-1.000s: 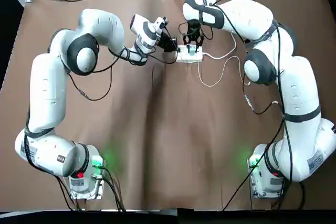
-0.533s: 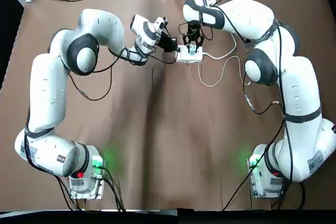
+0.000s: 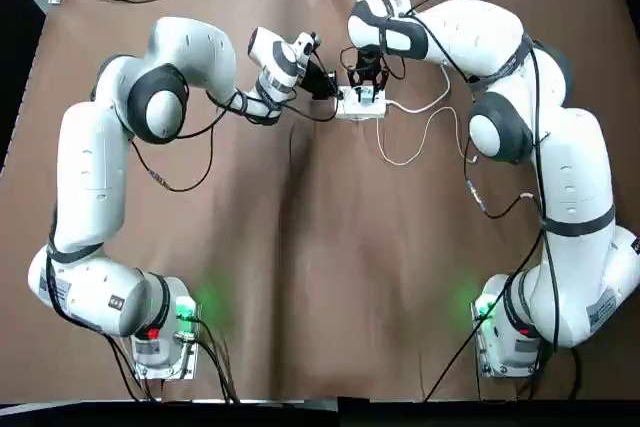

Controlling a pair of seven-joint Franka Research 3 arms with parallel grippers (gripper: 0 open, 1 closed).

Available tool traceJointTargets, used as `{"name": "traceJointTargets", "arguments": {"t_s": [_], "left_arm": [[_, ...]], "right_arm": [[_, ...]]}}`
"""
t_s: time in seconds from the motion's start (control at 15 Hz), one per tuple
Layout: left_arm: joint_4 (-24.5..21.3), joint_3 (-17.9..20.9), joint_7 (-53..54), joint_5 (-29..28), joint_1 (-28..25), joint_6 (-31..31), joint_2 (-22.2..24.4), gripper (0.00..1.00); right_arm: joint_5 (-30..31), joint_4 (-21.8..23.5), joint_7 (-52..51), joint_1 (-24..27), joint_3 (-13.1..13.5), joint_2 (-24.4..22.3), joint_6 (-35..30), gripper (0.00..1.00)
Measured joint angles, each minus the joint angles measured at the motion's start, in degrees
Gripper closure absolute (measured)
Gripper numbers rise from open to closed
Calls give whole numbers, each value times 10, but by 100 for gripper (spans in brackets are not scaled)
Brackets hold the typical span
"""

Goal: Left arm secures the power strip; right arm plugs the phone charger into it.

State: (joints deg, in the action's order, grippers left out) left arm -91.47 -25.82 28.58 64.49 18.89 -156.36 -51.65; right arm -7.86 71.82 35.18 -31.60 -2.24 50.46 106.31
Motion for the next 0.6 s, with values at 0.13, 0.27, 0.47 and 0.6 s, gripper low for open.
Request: {"name": "traceJointTargets", "arguments": {"t_s": [0.13,0.27,0.47,0.6], "left_arm": [[0,0,0,0,0,0,0,99],[0,0,0,0,0,0,0,99],[0,0,0,0,0,0,0,99],[0,0,0,0,0,0,0,99]], "right_arm": [[0,1,0,0,0,0,0,52],[0,1,0,0,0,0,1,52],[0,4,-8,0,2,5,35,43],[-1,5,-23,4,4,14,55,17]]}}
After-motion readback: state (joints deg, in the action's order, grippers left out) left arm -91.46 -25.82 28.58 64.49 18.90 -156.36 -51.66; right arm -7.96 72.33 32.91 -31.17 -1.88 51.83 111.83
